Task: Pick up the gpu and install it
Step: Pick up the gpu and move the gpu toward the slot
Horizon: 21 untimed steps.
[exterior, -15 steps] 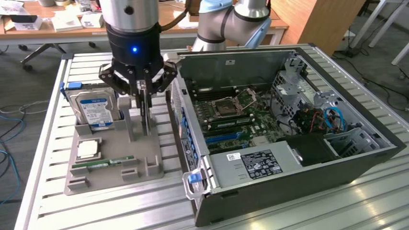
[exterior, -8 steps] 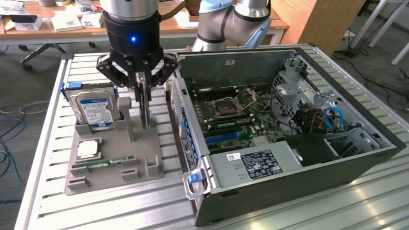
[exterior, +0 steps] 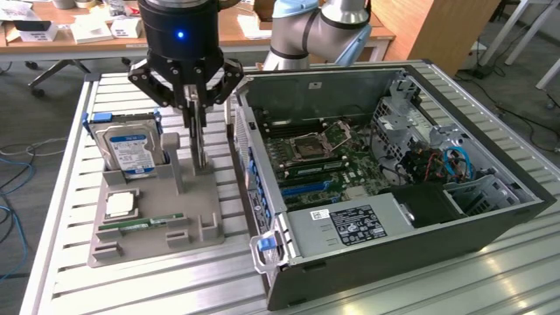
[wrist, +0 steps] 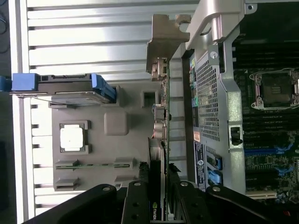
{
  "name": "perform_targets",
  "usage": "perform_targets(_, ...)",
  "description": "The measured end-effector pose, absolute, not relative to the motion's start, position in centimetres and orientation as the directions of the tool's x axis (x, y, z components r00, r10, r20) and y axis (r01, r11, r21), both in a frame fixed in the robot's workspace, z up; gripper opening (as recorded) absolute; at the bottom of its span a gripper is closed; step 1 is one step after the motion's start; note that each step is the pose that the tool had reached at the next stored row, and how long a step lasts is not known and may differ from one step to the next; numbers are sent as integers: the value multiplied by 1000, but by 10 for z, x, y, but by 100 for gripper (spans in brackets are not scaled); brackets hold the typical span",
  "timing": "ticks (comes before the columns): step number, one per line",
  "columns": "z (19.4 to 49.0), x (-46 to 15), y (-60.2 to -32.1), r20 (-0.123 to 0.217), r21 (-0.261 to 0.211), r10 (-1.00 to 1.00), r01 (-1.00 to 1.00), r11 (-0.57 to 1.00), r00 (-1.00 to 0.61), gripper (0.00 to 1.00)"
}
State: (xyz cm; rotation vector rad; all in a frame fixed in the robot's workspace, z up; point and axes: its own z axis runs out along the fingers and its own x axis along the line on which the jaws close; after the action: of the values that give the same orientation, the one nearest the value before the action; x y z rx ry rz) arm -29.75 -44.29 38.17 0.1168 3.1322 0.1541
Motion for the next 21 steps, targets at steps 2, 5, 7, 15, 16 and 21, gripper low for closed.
perform_targets(2, 387, -297, -443, 0, 101, 74, 74, 992, -997, 26)
perform_targets(5, 393, -297, -443, 1, 105, 74, 74, 992, -997, 26)
perform_targets(7, 397, -297, -443, 1, 108, 74, 74, 991, -997, 26)
perform_targets(15, 410, -297, -443, 1, 114, 74, 73, 991, -997, 26)
perform_targets(16, 412, -297, -443, 1, 114, 74, 73, 991, -997, 26)
perform_targets(21, 414, -297, -443, 1, 114, 74, 73, 991, -997, 26)
